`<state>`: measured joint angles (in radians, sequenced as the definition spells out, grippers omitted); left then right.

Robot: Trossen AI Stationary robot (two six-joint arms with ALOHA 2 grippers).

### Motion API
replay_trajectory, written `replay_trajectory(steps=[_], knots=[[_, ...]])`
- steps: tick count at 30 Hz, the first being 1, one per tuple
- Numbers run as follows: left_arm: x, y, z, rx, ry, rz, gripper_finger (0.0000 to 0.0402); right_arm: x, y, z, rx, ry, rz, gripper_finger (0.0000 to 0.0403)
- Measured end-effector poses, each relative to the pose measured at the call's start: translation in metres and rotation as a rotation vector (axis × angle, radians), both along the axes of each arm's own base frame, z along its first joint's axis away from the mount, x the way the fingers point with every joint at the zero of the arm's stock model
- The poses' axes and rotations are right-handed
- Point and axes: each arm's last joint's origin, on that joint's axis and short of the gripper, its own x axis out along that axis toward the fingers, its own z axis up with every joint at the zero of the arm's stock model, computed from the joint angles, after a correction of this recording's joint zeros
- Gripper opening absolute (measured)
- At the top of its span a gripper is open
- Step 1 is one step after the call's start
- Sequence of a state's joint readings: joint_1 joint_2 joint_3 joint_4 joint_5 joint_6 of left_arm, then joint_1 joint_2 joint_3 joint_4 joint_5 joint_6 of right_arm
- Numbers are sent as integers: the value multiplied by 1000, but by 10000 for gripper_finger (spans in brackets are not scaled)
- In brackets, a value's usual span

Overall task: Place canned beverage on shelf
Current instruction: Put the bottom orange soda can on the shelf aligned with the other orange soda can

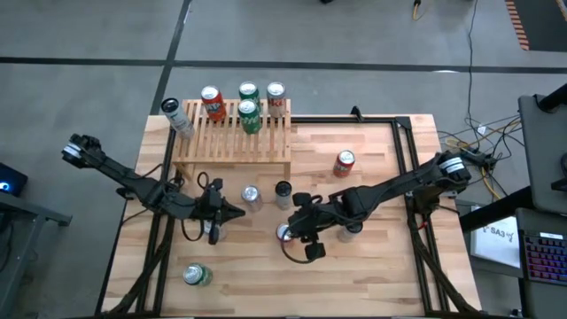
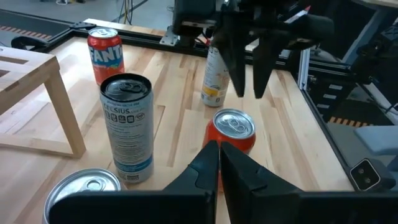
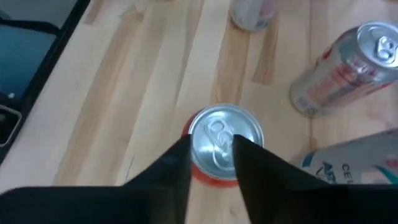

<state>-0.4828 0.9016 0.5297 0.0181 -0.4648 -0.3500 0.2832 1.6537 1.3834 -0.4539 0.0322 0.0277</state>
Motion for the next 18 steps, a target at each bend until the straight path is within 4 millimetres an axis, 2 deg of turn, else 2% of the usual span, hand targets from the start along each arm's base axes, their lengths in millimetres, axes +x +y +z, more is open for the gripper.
replay_trajectory(steps=[6,11,15,18], knots=[[0,0,1,-3,-6,0,0,5,0,-10,-30,13,-57,212],[0,0,1,-3,-6,1,0,6,0,-11,-16,14,-72,301],[0,0,1,-4,-8,1,0,6,0,-11,-12,15,-75,351],[0,0,1,-4,-9,1,0,7,1,-14,-9,26,-67,367]])
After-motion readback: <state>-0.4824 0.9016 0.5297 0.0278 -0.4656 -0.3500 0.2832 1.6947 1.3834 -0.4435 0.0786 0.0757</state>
